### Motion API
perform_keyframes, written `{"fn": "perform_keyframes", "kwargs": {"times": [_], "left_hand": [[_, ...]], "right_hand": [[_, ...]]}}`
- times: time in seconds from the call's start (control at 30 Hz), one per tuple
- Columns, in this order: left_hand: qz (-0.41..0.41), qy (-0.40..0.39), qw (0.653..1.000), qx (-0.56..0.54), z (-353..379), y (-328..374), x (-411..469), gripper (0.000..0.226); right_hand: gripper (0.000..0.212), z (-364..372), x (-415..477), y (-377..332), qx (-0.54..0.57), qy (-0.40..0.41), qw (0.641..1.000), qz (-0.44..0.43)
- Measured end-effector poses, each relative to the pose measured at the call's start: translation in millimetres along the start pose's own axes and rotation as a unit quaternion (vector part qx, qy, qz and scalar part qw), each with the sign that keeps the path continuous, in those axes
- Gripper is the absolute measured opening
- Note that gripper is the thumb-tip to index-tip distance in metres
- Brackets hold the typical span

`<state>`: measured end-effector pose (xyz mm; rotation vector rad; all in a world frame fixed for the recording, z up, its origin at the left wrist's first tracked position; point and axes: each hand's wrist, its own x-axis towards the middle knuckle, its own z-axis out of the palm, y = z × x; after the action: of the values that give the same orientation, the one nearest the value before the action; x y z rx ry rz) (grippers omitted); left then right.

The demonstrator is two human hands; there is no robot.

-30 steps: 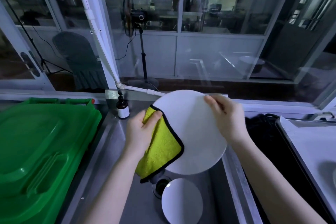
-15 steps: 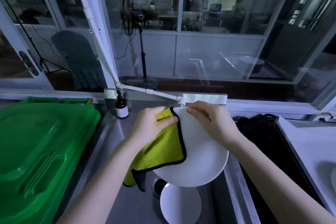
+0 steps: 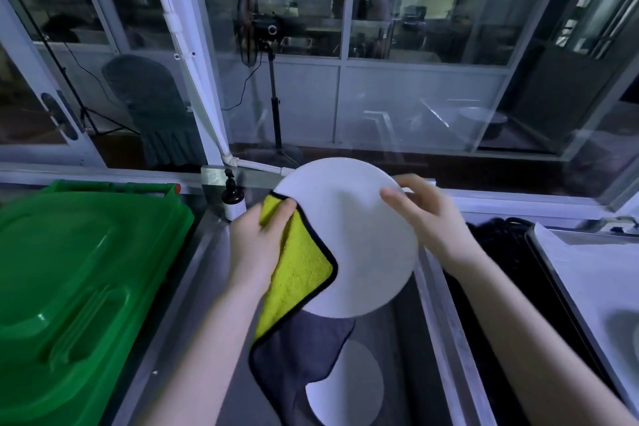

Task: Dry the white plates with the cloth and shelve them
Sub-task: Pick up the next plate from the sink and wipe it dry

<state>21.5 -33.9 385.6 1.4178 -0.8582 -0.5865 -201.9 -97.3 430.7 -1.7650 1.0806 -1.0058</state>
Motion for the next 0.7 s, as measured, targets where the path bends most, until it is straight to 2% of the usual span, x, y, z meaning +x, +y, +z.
{"fn": "perform_keyframes", "kwargs": {"times": [0.03,0.1,0.13,0.2,0.27,0.33,0.4,0.47,0.5,0.57,0.63,0.7], "left_hand": [[0.048,-0.039,0.997,0.042,1,7,3,0.030],[0.132,-0.115,0.977,0.125,7,19,6,0.060],[0.161,-0.152,0.963,0.154,11,24,6,0.065],[0.180,-0.187,0.952,0.162,15,29,9,0.050],[0.163,-0.178,0.959,0.148,12,29,11,0.054],[0.107,-0.135,0.979,0.109,7,24,7,0.059],[0.003,-0.027,0.999,0.016,8,12,-1,0.036],[-0.126,0.089,0.985,-0.074,17,5,-12,0.031],[-0.164,0.119,0.974,-0.096,20,2,-16,0.032],[-0.173,0.118,0.973,-0.101,20,-4,-13,0.032],[-0.129,0.092,0.983,-0.090,12,0,-5,0.029],[-0.051,0.045,0.997,-0.042,3,4,4,0.037]], "right_hand": [[0.017,-3,5,-7,-0.063,-0.030,0.997,-0.027],[0.034,-1,14,-18,-0.178,-0.076,0.976,-0.096],[0.039,3,16,-22,-0.210,-0.092,0.965,-0.125],[0.045,9,14,-25,-0.221,-0.091,0.958,-0.161],[0.053,6,10,-22,-0.201,-0.057,0.966,-0.155],[0.052,4,4,-15,-0.147,0.010,0.982,-0.117],[0.052,12,-5,-6,-0.028,0.118,0.991,-0.051],[0.051,35,-15,-1,0.100,0.234,0.967,0.024],[0.051,45,-19,1,0.140,0.264,0.953,0.051],[0.048,50,-20,8,0.156,0.253,0.952,0.072],[0.037,33,-15,8,0.124,0.180,0.974,0.059],[0.015,7,-4,-2,0.094,0.086,0.992,0.026]]}}
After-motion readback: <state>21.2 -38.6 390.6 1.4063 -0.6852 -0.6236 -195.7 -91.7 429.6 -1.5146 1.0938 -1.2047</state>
